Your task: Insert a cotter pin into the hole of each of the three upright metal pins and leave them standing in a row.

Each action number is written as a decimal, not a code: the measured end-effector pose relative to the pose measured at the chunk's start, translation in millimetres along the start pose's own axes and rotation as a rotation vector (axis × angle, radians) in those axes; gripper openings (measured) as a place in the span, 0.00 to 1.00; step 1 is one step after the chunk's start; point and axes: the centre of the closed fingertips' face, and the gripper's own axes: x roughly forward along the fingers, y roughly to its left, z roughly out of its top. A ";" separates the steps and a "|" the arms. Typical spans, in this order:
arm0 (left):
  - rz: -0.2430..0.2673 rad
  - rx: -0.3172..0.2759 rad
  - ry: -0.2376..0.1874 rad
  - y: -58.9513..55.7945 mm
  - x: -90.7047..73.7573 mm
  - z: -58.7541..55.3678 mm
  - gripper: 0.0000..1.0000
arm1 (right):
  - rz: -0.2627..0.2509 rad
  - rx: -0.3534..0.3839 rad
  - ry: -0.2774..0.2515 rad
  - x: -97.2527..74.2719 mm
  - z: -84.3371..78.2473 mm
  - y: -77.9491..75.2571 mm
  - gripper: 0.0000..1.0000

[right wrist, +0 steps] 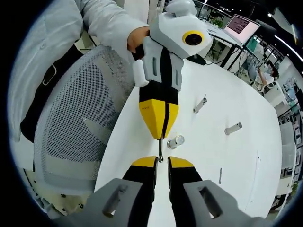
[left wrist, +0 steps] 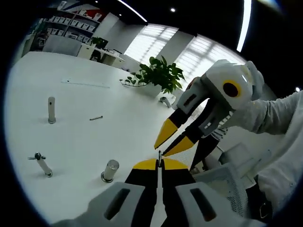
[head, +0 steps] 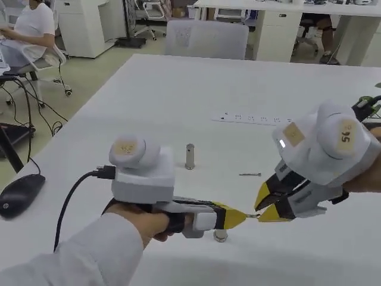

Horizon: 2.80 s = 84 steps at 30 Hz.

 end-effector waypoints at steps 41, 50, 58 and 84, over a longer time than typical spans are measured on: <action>-0.051 0.451 0.028 -11.8 -7.9 -3.4 0.00 | 0.102 0.020 -0.110 1.1 17.3 21.2 0.04; -0.037 0.435 0.014 -10.6 -7.9 -0.7 0.01 | 0.083 0.034 -0.108 0.5 16.7 18.8 0.03; -0.021 0.430 -0.001 -7.1 -8.9 1.9 0.22 | 0.074 0.037 -0.089 0.2 14.3 18.0 0.03; 0.046 0.674 0.134 67.7 -18.9 -29.7 0.33 | 0.066 0.108 -0.037 -1.4 -8.3 24.0 0.03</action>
